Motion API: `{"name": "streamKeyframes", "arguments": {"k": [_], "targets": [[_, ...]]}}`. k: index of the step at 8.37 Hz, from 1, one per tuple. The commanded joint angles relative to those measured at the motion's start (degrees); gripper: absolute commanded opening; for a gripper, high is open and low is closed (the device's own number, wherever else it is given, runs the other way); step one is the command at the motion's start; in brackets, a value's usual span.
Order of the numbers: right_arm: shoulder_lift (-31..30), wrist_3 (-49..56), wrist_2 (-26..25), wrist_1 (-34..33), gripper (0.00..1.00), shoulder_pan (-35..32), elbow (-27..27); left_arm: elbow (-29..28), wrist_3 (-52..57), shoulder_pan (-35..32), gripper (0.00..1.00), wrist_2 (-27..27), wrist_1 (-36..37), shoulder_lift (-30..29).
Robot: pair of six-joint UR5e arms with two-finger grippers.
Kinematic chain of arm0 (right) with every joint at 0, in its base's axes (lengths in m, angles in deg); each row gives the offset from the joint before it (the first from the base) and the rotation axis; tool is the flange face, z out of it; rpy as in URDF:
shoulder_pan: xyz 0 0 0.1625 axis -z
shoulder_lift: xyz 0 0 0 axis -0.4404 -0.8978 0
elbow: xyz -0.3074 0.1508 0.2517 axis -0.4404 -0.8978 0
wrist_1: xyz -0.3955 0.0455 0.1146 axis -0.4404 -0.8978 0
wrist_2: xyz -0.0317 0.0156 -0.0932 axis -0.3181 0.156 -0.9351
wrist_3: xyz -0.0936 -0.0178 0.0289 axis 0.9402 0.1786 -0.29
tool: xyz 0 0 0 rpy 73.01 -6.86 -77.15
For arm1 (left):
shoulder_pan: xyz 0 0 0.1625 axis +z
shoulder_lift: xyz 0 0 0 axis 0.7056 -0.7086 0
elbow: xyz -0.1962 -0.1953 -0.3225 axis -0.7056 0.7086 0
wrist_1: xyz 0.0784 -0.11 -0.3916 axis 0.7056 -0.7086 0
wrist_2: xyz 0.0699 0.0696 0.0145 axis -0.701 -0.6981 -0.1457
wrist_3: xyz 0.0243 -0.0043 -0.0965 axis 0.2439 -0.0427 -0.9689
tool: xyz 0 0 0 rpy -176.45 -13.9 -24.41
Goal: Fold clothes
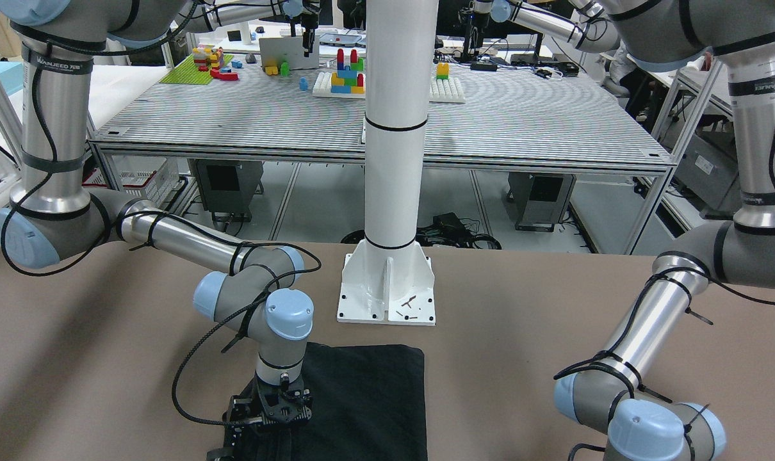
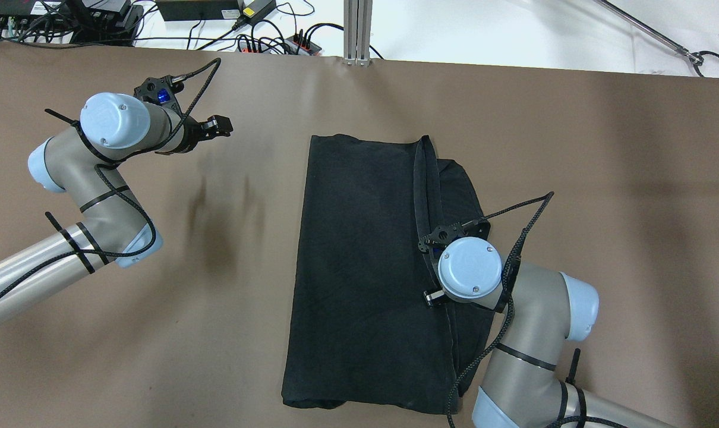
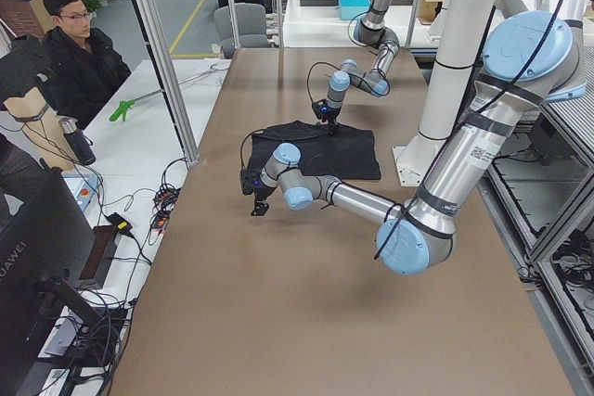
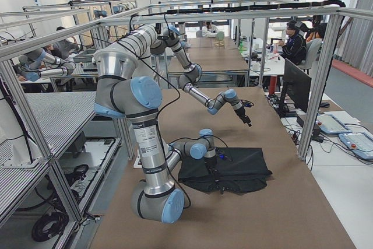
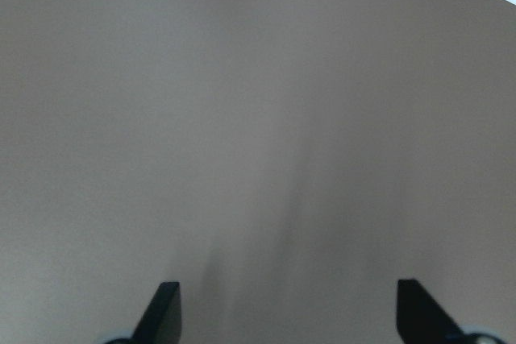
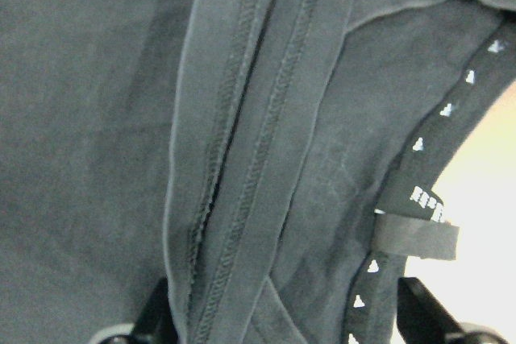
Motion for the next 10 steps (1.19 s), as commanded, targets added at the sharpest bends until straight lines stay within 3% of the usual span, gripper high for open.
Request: {"name": "streamKeyframes", "arguments": {"k": [1, 3, 6, 7, 10], "targets": [[-2.6, 0.9, 0.2, 0.2, 0.94, -1.1, 0.6, 0.1, -0.3, 0.1, 0.94, -1.4, 0.0, 0.0], [-6.1, 0.6, -0.1, 0.2, 0.94, -0.9, 4.8, 1.3, -0.3, 0.0, 0.94, -1.5, 0.0, 0.5], [-3.7, 0.8, 0.2, -0.6, 0.94, -2.4, 5.8, 1.6, -0.3, 0.1, 0.94, -1.5, 0.1, 0.6], [-0.7, 0.8, 0.2, -1.0, 0.94, -3.6, 3.9, 1.6, -0.3, 0.0, 0.94, -1.5, 0.1, 0.6], [9.5, 0.6, 0.2, -0.5, 0.94, -4.9, -8.4, 1.6, -0.3, 0.0, 0.94, -1.4, 0.1, 0.7]]}}
